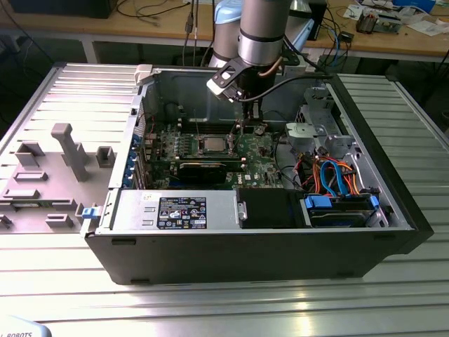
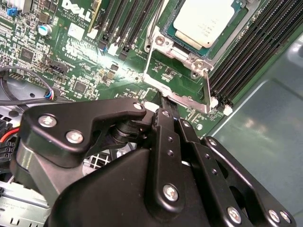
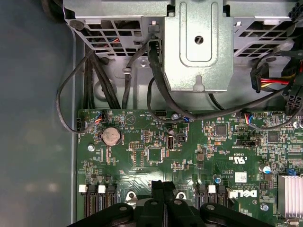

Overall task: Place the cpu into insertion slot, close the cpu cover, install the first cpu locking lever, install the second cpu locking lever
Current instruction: 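Close the cpu cover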

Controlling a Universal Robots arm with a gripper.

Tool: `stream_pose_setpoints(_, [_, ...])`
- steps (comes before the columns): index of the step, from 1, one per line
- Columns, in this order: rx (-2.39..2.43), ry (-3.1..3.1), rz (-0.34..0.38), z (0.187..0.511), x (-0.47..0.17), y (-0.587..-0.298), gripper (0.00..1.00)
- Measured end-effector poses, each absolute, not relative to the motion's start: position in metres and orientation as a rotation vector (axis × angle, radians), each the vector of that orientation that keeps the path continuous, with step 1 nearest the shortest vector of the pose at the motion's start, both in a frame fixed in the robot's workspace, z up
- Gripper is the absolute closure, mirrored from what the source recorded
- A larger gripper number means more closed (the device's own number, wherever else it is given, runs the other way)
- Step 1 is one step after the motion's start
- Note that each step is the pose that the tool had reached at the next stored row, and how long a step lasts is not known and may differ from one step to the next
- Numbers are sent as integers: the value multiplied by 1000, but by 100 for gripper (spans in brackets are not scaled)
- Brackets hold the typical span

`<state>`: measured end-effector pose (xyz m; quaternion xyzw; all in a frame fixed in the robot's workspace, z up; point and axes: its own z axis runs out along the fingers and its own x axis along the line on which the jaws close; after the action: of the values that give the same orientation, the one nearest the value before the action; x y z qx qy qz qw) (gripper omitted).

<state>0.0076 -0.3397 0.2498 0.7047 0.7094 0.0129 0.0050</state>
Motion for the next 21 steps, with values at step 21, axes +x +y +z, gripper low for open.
stream_pose_setpoints(21, [2207, 2222, 41, 250, 0, -340, 89])
